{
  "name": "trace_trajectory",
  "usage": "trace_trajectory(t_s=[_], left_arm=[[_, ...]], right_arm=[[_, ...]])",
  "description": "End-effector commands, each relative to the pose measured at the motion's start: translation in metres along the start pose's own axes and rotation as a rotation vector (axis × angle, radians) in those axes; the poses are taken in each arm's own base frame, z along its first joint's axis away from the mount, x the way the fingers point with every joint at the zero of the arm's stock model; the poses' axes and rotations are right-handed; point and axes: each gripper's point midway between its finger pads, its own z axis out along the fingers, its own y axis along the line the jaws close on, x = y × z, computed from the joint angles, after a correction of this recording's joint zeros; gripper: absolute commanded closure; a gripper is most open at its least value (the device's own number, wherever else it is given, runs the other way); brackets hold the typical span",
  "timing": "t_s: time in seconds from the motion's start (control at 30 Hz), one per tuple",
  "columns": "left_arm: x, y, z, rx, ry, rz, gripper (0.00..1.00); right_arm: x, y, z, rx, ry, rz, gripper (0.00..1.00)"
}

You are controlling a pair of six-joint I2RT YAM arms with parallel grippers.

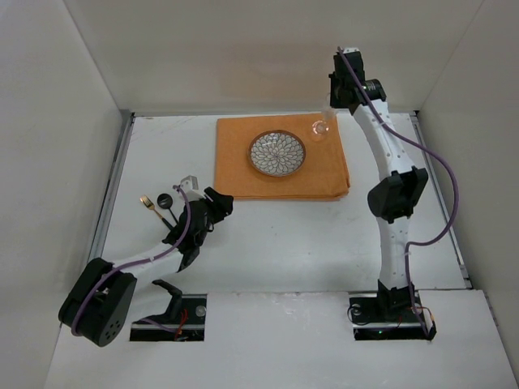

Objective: Set the dinner table for one person

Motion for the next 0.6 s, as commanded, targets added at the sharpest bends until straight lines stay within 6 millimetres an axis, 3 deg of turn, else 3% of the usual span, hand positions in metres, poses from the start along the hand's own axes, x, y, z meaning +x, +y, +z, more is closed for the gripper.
trace_trajectory(t_s=[0.0,0.43,0.57], left_arm=[[-0.013,-0.024,0.003,0.068,-0.036,-0.029,0.52],[-0.010,-0.018,0.006,0.050,-0.024,-0.027,0.52],[-0.011,-0.015,0.007,0.042,-0.027,-0.029,0.52]], right_arm=[[-0.021,0.000,-0.007,-0.011,-0.060,0.047,0.97],[-0.005,0.004,0.025,-0.007,-0.020,0.034,0.96],[0.004,0.005,0.036,0.001,-0.002,0.032,0.92]])
